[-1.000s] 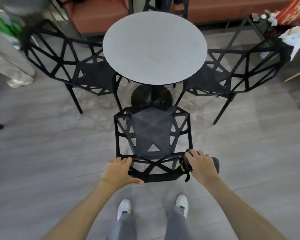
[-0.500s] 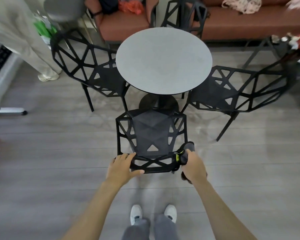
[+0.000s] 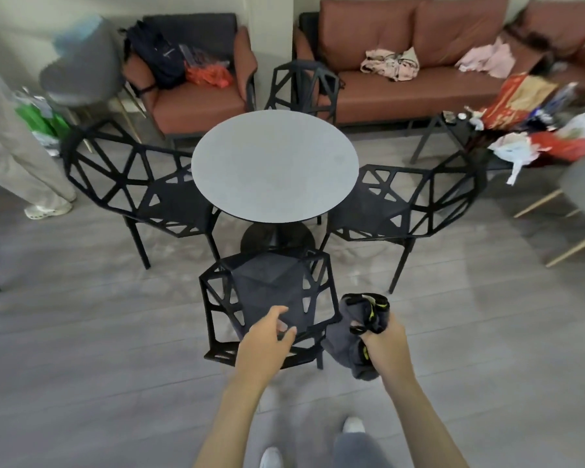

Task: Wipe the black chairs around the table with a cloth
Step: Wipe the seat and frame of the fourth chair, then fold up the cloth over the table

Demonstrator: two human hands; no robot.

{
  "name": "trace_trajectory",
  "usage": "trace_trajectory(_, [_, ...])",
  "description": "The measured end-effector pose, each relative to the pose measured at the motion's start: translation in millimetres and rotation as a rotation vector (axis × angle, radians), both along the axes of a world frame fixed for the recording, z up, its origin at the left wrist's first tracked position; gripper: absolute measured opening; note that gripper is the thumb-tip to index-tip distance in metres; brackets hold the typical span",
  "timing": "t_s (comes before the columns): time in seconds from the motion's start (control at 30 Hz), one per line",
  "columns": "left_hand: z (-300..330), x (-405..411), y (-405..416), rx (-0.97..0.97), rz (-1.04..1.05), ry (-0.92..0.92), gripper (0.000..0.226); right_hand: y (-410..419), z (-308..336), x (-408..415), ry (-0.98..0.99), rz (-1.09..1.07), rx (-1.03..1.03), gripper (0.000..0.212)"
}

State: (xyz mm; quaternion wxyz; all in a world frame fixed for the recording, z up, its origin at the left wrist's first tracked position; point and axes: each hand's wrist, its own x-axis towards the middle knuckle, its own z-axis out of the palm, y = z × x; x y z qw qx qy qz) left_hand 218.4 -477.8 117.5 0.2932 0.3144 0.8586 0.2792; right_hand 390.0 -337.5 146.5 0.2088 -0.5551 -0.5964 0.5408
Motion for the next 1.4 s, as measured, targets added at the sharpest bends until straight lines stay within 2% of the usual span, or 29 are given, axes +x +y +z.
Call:
trace_trajectory(0.17, [17, 29, 66, 0.056, -0.03, -0.064, 0.031, 55, 4, 15, 0.038, -0.015, -0.059, 0.027])
trace_trajectory(0.33, [13, 67, 163, 0.14, 0.043, -0.278, 0.032, 139, 12, 36, 0.207, -0.029, -0.129, 0.036])
trace_trajectory(0.43, [10, 85, 227, 0.107, 0.146, -0.561, 0.044, 196, 16, 52, 0.284, 0.015, -0.25, 0.04])
trace_trajectory(0.57, [-4, 87, 284, -0.026, 0.225, -0.968, 0.084, 262, 26, 68, 0.304, 0.178, -0.358, 0.041])
trace_trajectory(0.63, [-6, 88, 305, 0.035, 0.247, -1.106, 0.085, 288, 27, 67, 0.297, 0.203, -0.39, 0.041])
trace_trajectory(0.7, [-3, 89, 320, 0.135, 0.342, -1.163, 0.08, 309, 25, 60, 0.279, 0.228, -0.421, 0.043])
trace_trajectory(0.83, [7, 73, 337, 0.3, 0.514, -1.185, 0.066, 344, 28, 35, 0.25, 0.289, -0.515, 0.04])
trace_trajectory(0.93, [21, 47, 345, 0.326, 0.572, -1.186, 0.052, 370, 27, 9, 0.193, 0.334, -0.568, 0.036])
trace_trajectory(1.0, [31, 28, 353, 0.362, 0.585, -1.114, 0.05, 385, 26, -10, 0.155, 0.381, -0.594, 0.035])
trace_trajectory(1.1, [42, -2, 366, 0.518, 0.644, -1.005, 0.048, 403, 23, -37, 0.127, 0.388, -0.638, 0.032])
trace_trajectory(1.2, [53, -30, 376, 0.641, 0.739, -0.844, 0.03, 417, 14, -64, 0.141, 0.328, -0.699, 0.032])
trace_trajectory(1.3, [66, -53, 389, 0.703, 0.75, -0.704, 0.018, 428, 6, -92, 0.113, 0.372, -0.805, 0.014])
trace_trajectory(1.4, [76, -69, 400, 0.72, 0.787, -0.563, 0.018, 444, -4, -119, 0.082, 0.4, -0.872, 0.018])
